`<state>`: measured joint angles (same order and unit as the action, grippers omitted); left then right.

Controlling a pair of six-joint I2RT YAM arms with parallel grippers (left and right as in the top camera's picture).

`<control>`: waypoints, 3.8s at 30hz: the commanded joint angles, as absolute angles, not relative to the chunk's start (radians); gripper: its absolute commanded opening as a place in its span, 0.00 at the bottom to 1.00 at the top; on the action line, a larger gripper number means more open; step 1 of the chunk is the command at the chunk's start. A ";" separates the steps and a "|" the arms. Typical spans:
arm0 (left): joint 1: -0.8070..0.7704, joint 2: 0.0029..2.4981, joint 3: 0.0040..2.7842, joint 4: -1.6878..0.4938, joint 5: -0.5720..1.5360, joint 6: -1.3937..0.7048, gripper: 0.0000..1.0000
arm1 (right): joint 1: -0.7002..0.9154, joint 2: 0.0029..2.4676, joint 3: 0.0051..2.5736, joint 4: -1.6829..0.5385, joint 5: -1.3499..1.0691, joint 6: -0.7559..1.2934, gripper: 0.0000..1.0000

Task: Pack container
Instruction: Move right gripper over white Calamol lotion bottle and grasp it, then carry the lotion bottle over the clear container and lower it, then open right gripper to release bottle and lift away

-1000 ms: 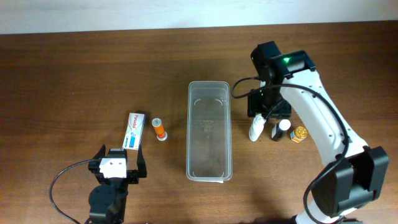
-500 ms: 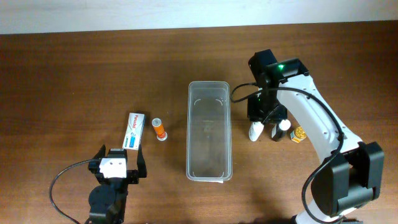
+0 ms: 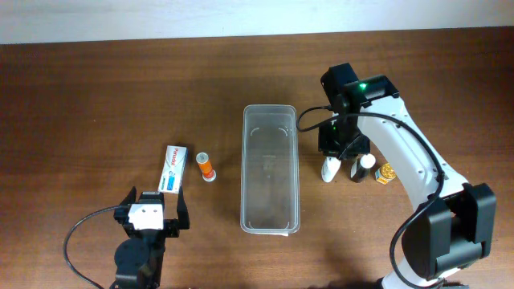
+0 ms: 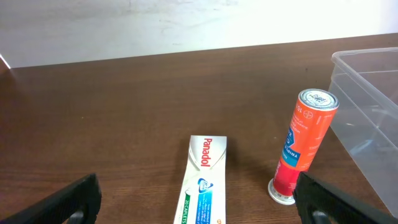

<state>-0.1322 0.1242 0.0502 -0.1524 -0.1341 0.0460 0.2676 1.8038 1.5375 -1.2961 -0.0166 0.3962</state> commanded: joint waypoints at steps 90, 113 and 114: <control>-0.128 0.117 0.044 -0.149 -0.127 0.062 0.99 | 0.633 1.919 1.835 -1.037 0.241 0.543 0.37; -0.128 0.117 0.044 -0.149 -0.127 0.062 0.99 | 0.307 1.692 1.826 -1.430 0.173 0.505 0.66; -0.128 0.117 0.044 -0.149 -0.127 0.062 0.99 | 0.300 1.692 1.823 -1.437 0.173 0.505 0.67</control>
<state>-0.1322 0.1242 0.0502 -0.1524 -0.1341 0.0460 0.3130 1.6936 1.8332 -1.4250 0.1810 0.5121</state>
